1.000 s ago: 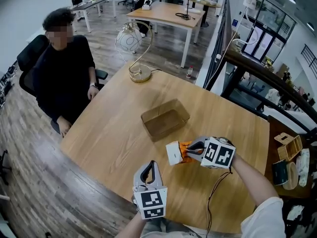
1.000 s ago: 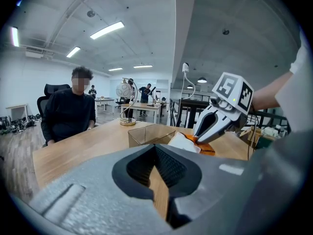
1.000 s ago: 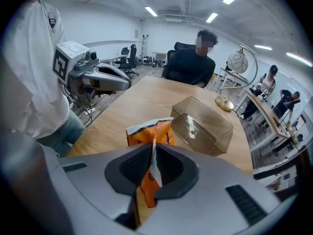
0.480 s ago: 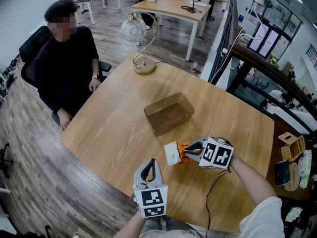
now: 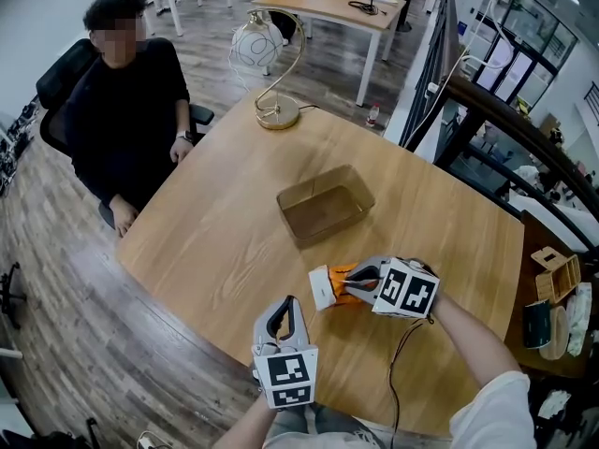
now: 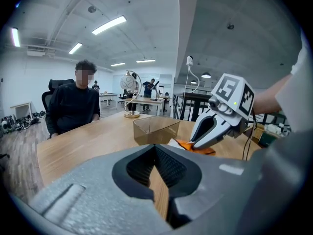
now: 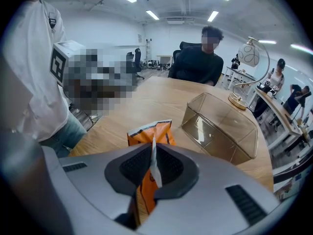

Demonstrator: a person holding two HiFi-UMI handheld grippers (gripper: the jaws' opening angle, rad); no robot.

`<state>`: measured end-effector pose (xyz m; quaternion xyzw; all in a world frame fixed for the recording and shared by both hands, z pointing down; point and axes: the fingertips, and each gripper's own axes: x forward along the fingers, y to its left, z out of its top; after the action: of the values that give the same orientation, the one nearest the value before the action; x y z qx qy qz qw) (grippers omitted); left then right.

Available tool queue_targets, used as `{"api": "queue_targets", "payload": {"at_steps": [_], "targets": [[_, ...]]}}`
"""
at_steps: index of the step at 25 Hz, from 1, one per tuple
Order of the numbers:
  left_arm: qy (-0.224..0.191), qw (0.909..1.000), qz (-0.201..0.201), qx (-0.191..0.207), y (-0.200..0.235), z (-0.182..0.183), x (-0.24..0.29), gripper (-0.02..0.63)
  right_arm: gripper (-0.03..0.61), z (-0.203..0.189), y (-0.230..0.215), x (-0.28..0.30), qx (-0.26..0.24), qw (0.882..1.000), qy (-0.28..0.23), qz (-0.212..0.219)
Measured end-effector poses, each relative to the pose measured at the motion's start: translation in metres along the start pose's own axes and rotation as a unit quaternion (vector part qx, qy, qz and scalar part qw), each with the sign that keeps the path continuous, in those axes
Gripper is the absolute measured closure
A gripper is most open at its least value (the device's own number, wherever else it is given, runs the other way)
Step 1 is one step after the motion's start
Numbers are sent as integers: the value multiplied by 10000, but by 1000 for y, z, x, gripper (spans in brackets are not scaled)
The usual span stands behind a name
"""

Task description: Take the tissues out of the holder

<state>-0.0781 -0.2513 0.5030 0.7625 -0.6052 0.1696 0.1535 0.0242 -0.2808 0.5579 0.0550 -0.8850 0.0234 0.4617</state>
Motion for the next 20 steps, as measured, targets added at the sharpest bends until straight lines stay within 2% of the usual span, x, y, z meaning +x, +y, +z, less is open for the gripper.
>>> {"api": "queue_targets", "payload": {"at_steps": [20], "targets": [[171,9998,118,-54,15,-18,2,607,545,6,9,34,-44,9999,-12,147]]}}
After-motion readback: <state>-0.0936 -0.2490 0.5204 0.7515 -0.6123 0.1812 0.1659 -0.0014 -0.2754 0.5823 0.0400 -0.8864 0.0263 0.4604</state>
